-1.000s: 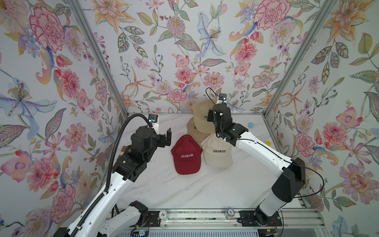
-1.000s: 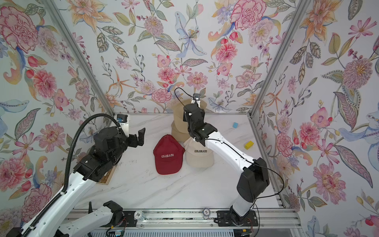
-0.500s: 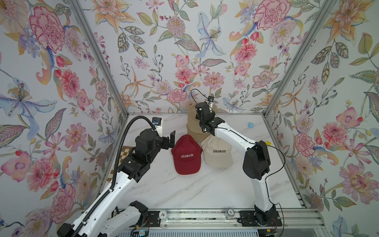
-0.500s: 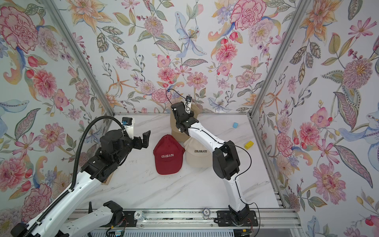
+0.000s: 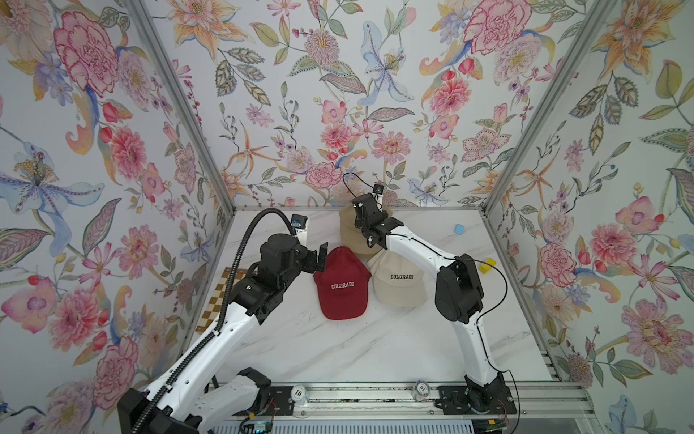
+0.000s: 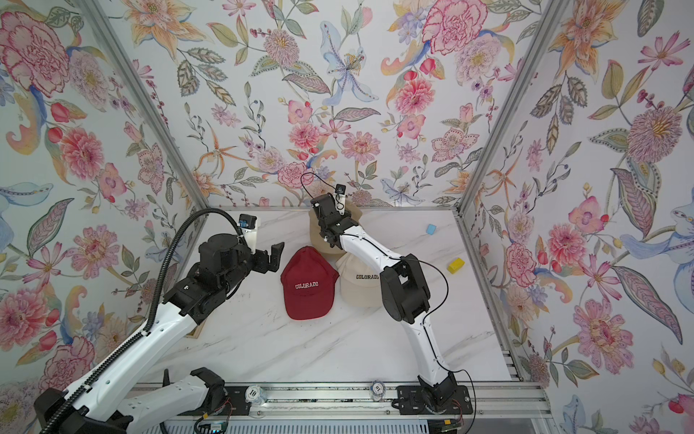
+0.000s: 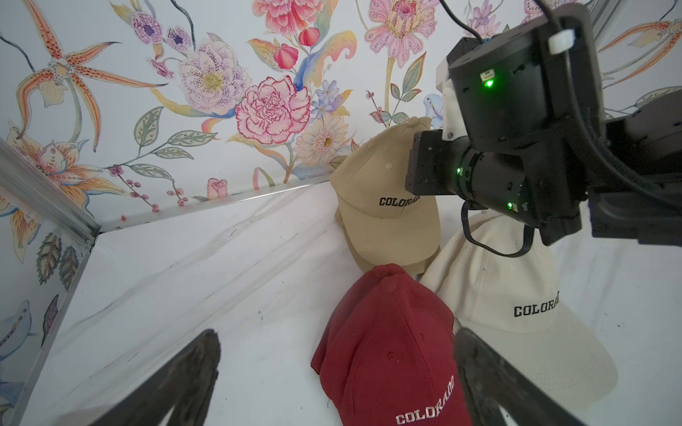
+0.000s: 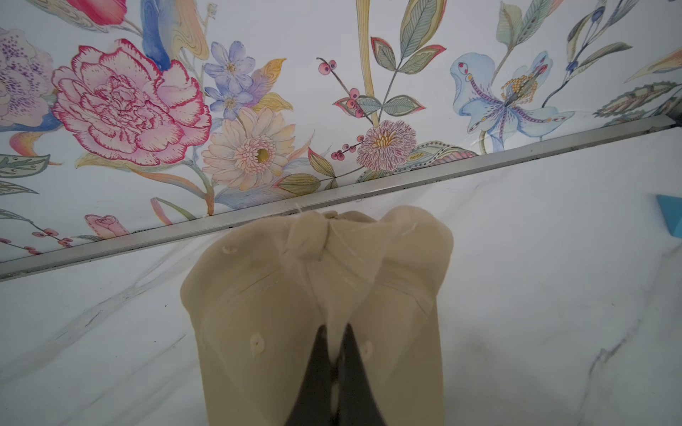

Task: Stack the baseball caps by color
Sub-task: Place the baseball cap on the baseball cap.

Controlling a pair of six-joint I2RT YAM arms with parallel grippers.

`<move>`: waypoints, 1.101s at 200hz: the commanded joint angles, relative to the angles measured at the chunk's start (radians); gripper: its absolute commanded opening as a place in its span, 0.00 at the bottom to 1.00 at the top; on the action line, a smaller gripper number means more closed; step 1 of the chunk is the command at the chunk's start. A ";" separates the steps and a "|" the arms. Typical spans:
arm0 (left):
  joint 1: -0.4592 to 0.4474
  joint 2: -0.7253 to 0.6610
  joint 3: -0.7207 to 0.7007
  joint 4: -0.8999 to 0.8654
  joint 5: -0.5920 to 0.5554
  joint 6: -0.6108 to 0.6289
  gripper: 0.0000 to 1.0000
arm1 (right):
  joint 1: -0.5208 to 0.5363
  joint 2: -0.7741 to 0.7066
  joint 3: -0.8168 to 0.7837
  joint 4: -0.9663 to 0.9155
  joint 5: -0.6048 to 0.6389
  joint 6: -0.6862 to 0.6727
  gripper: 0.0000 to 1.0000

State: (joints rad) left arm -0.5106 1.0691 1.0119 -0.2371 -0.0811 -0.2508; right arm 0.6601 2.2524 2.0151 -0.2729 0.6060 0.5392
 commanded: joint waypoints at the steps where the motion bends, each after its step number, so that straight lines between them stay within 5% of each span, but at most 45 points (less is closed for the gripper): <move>1: -0.001 0.014 0.040 0.026 0.026 0.019 1.00 | -0.020 0.045 0.013 -0.003 -0.027 -0.002 0.00; 154: -0.001 0.078 0.062 0.038 0.073 0.025 0.99 | -0.066 0.176 0.119 -0.014 -0.126 -0.053 0.00; 175: -0.002 0.089 0.068 0.038 0.079 0.028 1.00 | -0.070 0.200 0.146 -0.019 -0.146 -0.059 0.34; 220: -0.002 0.116 0.086 0.020 0.097 0.039 1.00 | -0.068 0.247 0.215 -0.055 -0.141 -0.119 0.89</move>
State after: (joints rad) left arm -0.5106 1.1633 1.0550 -0.2157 -0.0090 -0.2363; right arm 0.5915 2.4630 2.1895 -0.2821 0.4671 0.4709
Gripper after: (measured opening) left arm 0.996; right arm 0.801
